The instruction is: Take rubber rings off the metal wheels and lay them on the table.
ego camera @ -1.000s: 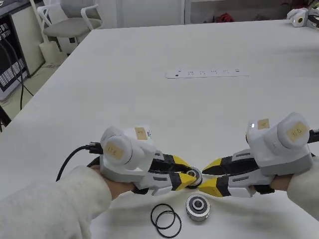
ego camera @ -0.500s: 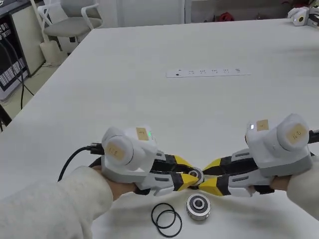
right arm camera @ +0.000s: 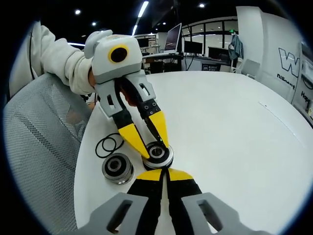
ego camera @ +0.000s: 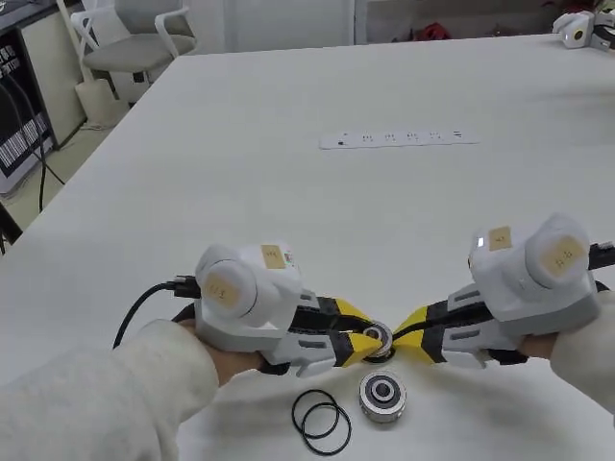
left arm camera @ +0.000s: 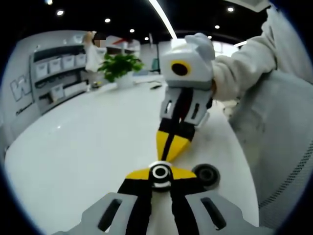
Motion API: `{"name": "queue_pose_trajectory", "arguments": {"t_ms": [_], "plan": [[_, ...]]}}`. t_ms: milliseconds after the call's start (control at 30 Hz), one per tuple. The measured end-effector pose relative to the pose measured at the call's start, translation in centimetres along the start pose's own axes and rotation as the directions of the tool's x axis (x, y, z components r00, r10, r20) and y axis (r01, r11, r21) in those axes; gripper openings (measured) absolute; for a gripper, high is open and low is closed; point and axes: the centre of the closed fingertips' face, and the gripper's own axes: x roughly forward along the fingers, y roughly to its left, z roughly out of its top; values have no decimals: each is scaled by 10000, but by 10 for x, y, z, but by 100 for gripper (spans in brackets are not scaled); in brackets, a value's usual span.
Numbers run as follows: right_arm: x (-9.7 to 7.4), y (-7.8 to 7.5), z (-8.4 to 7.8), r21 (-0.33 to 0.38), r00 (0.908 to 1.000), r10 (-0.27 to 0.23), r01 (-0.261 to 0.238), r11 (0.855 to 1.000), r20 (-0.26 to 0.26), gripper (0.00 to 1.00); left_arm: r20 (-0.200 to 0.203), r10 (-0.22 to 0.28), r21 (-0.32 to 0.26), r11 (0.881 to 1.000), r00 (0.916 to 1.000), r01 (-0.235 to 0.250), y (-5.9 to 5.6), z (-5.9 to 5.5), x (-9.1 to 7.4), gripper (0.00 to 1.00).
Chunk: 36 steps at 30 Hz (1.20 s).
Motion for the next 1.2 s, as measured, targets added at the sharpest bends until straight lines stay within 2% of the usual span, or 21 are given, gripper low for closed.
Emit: {"name": "queue_pose_trajectory", "arguments": {"t_ms": [100, 267, 433, 500, 567, 600, 667, 733, 800, 1000, 1167, 1200], "plan": [[-1, 0, -1, 736, 9999, 118, -110, 9972, -105, 0, 2, -62, 63, 10000, 10000, 62, -2, 0, 0, 14], [-3, -1, -3, 1234, 9996, 262, -246, 9920, -114, 0, 19, -168, 158, 9997, 9999, 167, -4, 1, 1, 14], [-7, -2, 1, 2376, 9993, 371, -385, 9706, 102, 0, 34, -191, 290, 9994, 9998, 190, -5, 0, 1, 14], [-7, -4, -1, 2598, 9992, 394, -408, 9648, 104, 0, 53, -201, 290, 9994, 9998, 200, -5, 1, 1, 14], [-7, -2, -1, 3129, 9988, 466, -480, 9486, 119, 0, 61, -214, 301, 9993, 9998, 212, -6, 1, 1, 14], [-8, -1, -1, 3547, 9984, 536, -571, 9332, 196, 0, 63, -219, 311, 9993, 9997, 217, -6, 1, 1, 14], [-9, -1, -1, 3988, 9975, 602, -701, 9143, 373, 0, 73, -235, 332, 9992, 9997, 233, -7, 1, 2, 14], [-9, 0, -2, 4057, 9972, 620, -734, 9110, 413, 0, 82, -247, 336, 9991, 9997, 244, -7, 1, 2, 14], [-10, 1, -1, 4291, 9967, 644, -797, 8998, 502, 0, 74, -247, 361, 9990, 9997, 244, -7, 1, 2, 14], [-12, 2, 4, 4652, 9947, 653, -950, 8801, 797, 0, 88, -242, 365, 9990, 9997, 239, -7, 1, 2, 14], [-13, 4, 7, 4752, 9937, 680, -1024, 8739, 892, 0, 107, -251, 360, 9990, 9996, 247, -7, 1, 2, 14], [-13, 4, 8, 4831, 9933, 689, -1055, 8692, 929, 0, 106, -251, 360, 9990, 9996, 247, -7, 1, 2, 14]]}}
